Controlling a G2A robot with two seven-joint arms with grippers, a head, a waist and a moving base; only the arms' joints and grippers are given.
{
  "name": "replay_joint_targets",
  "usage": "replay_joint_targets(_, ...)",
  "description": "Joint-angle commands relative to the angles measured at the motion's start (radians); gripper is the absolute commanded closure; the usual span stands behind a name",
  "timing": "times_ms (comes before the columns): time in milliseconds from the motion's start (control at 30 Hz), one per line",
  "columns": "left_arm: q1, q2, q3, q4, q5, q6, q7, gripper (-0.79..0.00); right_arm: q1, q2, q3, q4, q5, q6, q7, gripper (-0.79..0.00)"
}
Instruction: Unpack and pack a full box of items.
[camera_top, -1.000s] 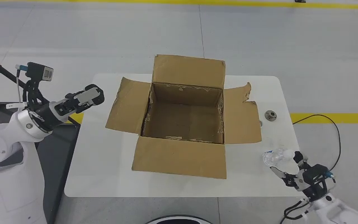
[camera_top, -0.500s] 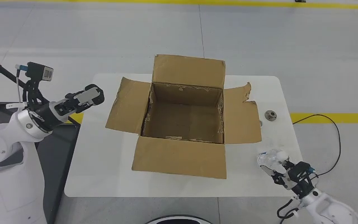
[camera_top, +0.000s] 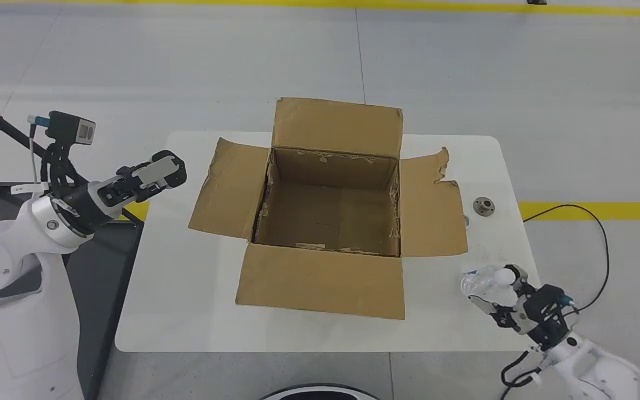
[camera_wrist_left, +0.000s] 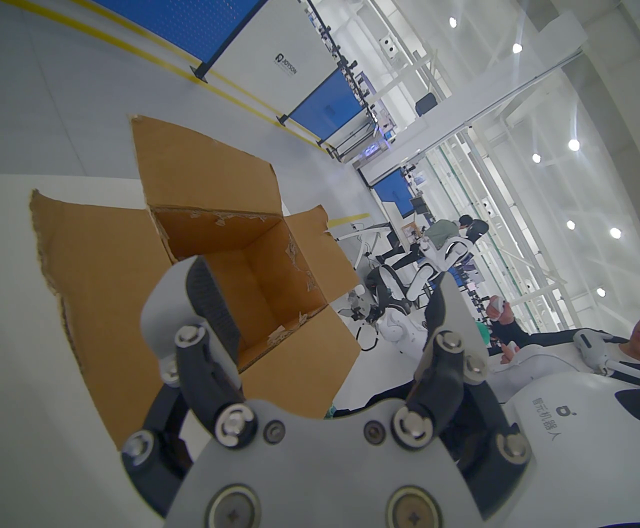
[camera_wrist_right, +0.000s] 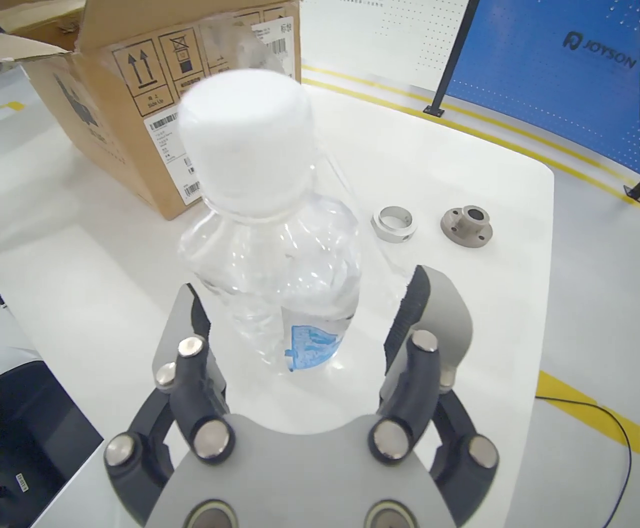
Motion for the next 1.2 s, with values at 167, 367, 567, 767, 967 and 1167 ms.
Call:
replay_joint_targets(167,0.0,0.0,0.0,0.0,0.0,0.0,0.0,-0.785,0.025,-0.007,-0.009,-0.011,-0.004,-0.011,0.024,-0.785)
replay_joint_targets(367,0.0,0.0,0.0,0.0,0.0,0.0,0.0,-0.785,0.034,-0.011,-0.022,-0.015,-0.029,-0.042,0.032,-0.763)
replay_joint_targets(567,0.0,0.0,0.0,0.0,0.0,0.0,0.0,-0.785,0.037,-0.014,-0.017,-0.003,-0.053,-0.061,0.032,-0.557)
replay_joint_targets(767,0.0,0.0,0.0,0.0,0.0,0.0,0.0,-0.785,0.02,-0.015,-0.006,-0.003,-0.084,-0.082,0.03,-0.388)
replay_joint_targets(967,0.0,0.0,0.0,0.0,0.0,0.0,0.0,-0.785,-0.014,-0.015,0.009,-0.012,-0.119,-0.115,0.023,-0.391)
replay_joint_targets(1167,0.0,0.0,0.0,0.0,0.0,0.0,0.0,-0.785,-0.024,-0.017,0.023,-0.008,-0.129,-0.126,0.016,-0.536)
